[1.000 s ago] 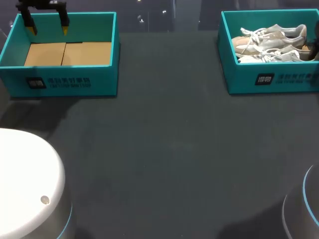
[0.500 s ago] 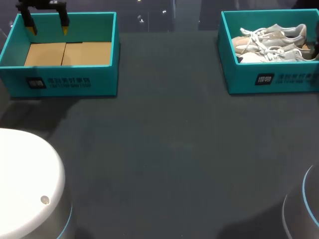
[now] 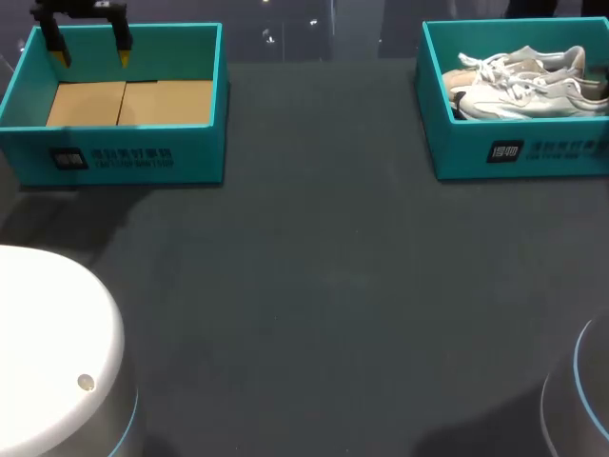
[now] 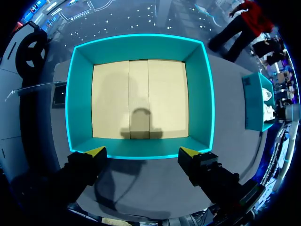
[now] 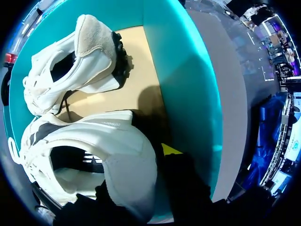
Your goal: Take the shoe out of the shoebox, open the shoe tongue, remove and reinsert the insole, then place the shoe into the shoebox
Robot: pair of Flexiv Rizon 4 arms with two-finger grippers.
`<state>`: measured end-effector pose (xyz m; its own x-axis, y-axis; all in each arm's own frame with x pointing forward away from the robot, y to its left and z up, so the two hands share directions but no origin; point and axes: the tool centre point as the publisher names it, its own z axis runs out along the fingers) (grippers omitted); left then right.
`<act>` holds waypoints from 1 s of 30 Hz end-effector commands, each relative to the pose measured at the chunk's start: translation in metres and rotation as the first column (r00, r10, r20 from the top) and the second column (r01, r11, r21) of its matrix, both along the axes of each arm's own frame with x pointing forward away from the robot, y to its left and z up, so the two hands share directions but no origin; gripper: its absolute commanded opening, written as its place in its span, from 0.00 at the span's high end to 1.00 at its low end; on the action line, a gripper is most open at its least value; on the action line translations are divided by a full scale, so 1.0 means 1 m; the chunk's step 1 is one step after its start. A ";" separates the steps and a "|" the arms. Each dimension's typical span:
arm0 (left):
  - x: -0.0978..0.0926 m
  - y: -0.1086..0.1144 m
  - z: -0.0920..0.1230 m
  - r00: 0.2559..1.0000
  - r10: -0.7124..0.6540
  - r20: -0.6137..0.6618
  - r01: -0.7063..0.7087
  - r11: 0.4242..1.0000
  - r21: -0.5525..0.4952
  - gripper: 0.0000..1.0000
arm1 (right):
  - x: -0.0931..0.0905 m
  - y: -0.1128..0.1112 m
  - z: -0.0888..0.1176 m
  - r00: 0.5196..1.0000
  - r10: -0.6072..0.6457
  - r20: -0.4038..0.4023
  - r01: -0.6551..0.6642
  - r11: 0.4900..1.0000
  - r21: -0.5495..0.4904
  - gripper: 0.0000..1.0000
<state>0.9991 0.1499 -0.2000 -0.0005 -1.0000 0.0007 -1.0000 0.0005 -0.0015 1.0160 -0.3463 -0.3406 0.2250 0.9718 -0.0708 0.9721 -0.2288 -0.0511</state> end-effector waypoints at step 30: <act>0.000 0.000 0.000 1.000 0.000 -0.001 0.000 1.000 0.000 0.00 | -0.003 0.016 0.133 0.998 -0.003 0.057 0.010 0.993 -0.115 1.00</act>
